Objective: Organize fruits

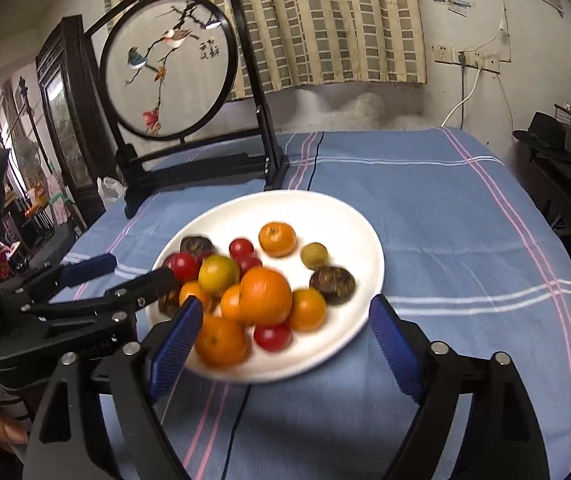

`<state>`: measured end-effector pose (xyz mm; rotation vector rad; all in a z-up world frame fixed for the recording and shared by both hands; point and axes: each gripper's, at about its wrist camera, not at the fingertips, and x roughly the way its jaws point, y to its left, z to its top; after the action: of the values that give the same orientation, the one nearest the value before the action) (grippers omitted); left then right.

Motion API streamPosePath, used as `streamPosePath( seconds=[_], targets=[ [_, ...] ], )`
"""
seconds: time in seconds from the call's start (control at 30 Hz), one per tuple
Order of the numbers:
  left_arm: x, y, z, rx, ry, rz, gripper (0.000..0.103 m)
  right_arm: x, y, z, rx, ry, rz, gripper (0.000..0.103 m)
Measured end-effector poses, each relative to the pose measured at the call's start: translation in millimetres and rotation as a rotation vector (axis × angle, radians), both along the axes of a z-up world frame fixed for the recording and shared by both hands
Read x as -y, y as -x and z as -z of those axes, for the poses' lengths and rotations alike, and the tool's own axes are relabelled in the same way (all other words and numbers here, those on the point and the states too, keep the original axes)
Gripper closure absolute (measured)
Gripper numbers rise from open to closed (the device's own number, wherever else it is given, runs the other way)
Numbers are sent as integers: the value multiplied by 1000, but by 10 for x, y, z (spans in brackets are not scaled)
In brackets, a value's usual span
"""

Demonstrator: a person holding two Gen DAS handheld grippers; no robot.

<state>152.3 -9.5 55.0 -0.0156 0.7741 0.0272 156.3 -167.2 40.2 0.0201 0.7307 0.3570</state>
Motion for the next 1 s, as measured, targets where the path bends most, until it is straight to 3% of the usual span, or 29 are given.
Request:
streamPosePath(
  seconds=[0.2, 0.47, 0.73, 0.9, 1.0],
  targets=[
    [1, 358, 25, 2, 5, 4, 19, 19, 329, 45, -19, 34, -4, 10],
    [-27, 720, 55, 44, -53, -13, 13, 16, 594, 138, -41, 61, -21, 10],
    [-69, 866, 148, 42, -29, -20, 12, 20, 689, 273, -72, 72, -45, 10],
    [-91, 847, 282, -4, -34, -6, 8, 46, 650, 434, -119, 82, -21, 10],
    [-146, 803, 414, -33, -61, -47, 7, 66, 603, 555, -163, 80, -14, 10]
  ],
)
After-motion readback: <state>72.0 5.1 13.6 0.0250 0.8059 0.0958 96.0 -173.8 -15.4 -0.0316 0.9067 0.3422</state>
